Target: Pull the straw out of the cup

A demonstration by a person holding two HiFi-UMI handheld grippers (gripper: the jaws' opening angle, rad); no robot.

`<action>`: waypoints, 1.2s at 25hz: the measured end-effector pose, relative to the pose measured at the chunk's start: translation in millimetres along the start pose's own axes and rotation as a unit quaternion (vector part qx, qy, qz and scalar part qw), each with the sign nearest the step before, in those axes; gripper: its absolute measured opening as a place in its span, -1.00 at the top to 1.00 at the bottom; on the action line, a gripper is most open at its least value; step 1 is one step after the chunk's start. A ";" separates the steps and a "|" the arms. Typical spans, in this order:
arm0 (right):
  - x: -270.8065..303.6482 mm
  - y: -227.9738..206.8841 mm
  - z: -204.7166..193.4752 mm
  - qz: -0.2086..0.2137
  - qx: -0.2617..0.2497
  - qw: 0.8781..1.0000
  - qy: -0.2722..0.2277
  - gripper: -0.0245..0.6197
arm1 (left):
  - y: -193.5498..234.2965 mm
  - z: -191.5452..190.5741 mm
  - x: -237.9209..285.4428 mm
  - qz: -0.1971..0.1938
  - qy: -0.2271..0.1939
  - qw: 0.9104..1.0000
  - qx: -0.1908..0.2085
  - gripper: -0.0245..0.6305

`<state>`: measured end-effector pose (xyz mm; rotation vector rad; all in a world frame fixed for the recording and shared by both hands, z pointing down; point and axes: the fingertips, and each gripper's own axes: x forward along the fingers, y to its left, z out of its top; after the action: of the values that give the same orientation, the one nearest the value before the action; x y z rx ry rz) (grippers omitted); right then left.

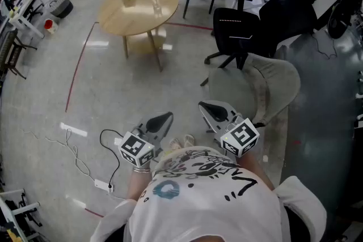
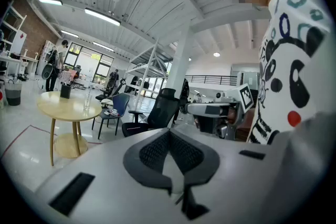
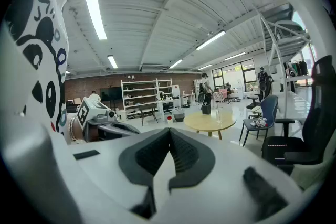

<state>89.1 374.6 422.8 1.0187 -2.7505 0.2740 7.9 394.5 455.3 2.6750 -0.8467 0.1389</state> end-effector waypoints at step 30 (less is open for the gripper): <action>71.5 57.0 -8.5 0.036 0.062 0.997 0.006 0.84 | 36.2 -30.1 -87.0 0.048 -0.014 0.996 -0.077 0.88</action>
<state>-0.6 374.7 442.6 0.9424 -2.7928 0.4646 -83.8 424.0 477.3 2.5001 -0.9552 0.0561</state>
